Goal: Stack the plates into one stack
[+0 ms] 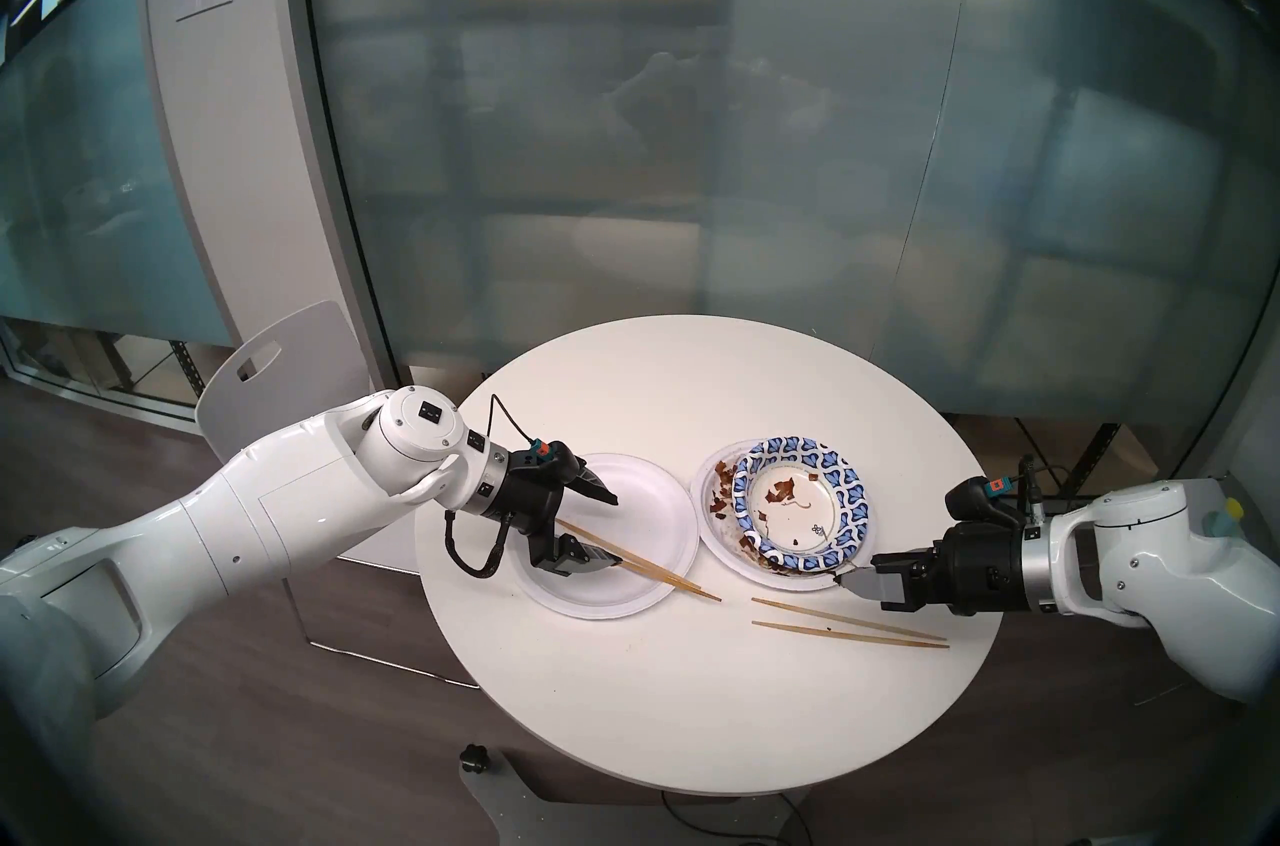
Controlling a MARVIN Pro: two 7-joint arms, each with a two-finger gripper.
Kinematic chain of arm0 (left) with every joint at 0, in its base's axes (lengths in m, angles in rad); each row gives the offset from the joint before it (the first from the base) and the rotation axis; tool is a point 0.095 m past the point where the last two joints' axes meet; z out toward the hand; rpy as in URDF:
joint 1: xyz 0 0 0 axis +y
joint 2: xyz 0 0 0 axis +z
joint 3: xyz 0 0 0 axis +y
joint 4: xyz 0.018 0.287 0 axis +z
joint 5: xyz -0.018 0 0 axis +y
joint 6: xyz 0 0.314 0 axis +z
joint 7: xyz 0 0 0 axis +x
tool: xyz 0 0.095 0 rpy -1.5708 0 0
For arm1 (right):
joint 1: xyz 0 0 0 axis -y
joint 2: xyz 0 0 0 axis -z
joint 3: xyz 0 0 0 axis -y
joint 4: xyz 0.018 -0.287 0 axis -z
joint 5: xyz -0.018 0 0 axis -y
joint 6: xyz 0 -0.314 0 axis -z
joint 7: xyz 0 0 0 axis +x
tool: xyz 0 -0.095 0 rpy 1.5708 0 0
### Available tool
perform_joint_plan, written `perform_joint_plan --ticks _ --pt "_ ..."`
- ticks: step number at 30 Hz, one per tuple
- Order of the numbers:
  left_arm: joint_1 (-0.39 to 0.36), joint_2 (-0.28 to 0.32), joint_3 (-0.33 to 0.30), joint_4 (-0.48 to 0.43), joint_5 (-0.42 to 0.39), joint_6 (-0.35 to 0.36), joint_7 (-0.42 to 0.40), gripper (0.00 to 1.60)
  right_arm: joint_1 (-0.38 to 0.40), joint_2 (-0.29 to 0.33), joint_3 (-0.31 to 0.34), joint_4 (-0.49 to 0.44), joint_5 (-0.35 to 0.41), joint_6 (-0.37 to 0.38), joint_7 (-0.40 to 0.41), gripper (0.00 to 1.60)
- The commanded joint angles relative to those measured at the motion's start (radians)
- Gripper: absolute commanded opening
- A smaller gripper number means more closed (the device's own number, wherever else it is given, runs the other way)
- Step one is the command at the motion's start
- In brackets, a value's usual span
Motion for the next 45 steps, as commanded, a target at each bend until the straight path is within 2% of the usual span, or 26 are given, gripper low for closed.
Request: perform_joint_plan --ticks 1,17,27,29,31,32,45 --pt "-0.023 -0.028 -0.001 0.003 0.02 -0.025 -0.004 1.6 0.006 0.002 0.01 -0.01 -0.003 -0.002 -0.001 1.6" --pt "-0.014 -0.065 0.015 0.047 0.086 -0.068 0.008 1.6 0.006 0.001 0.01 -0.01 -0.003 -0.002 0.0 1.6" --pt "-0.003 -0.078 0.034 0.041 0.12 -0.071 0.02 1.49 0.006 0.001 0.01 -0.01 -0.004 -0.002 0.0 1.6" --pt "-0.001 -0.083 0.035 0.046 0.126 -0.077 0.027 1.37 0.006 0.001 0.01 -0.01 -0.004 -0.002 0.0 1.6" --pt "-0.002 -0.088 0.039 0.048 0.136 -0.076 0.034 1.17 0.006 0.001 0.01 -0.01 -0.004 -0.002 0.0 1.6" --pt "-0.002 -0.092 0.04 0.053 0.14 -0.078 0.036 1.13 0.006 0.001 0.01 -0.01 -0.004 -0.002 0.0 1.6" --pt "-0.01 -0.121 0.056 0.089 0.185 -0.073 0.05 1.17 0.006 0.001 0.01 -0.01 -0.004 -0.002 0.0 1.6"
